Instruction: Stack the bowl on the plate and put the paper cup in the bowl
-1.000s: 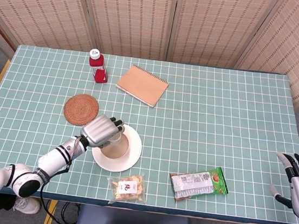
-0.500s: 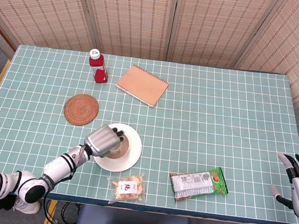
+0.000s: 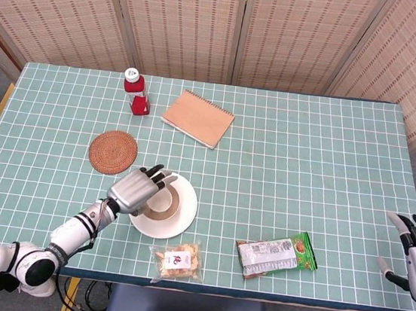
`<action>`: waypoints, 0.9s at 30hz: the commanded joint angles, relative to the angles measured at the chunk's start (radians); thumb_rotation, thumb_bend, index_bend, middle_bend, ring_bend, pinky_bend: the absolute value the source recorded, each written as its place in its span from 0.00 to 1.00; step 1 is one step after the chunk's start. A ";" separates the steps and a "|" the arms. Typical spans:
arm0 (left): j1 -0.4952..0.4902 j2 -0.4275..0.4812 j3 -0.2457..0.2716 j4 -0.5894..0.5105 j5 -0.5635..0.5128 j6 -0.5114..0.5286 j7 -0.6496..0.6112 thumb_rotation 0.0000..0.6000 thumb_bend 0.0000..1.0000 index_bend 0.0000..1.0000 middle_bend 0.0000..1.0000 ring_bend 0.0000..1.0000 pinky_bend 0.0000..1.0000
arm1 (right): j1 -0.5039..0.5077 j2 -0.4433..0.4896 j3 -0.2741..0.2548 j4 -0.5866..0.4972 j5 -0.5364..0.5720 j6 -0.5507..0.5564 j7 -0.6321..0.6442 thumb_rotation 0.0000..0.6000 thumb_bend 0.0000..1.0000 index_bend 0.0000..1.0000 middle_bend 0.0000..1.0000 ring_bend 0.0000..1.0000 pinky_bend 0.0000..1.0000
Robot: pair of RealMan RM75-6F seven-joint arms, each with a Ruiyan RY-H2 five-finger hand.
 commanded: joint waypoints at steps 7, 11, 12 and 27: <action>0.144 0.127 0.005 -0.043 0.026 0.162 -0.102 1.00 0.29 0.04 0.01 0.05 0.30 | -0.003 -0.002 -0.001 0.006 -0.004 0.003 0.009 1.00 0.24 0.12 0.15 0.04 0.14; 0.215 0.136 0.007 -0.024 0.014 0.248 -0.132 1.00 0.29 0.06 0.01 0.05 0.30 | 0.001 -0.006 0.000 0.010 -0.006 -0.002 0.011 1.00 0.24 0.12 0.15 0.04 0.14; 0.231 0.136 0.008 -0.020 0.012 0.267 -0.137 1.00 0.29 0.07 0.01 0.05 0.30 | 0.003 -0.008 0.001 0.011 -0.007 -0.002 0.012 1.00 0.23 0.12 0.15 0.04 0.14; 0.527 0.097 0.071 0.006 0.140 0.611 -0.171 1.00 0.29 0.14 0.01 0.05 0.30 | 0.032 -0.021 0.004 0.010 -0.026 -0.029 0.008 1.00 0.23 0.12 0.15 0.04 0.14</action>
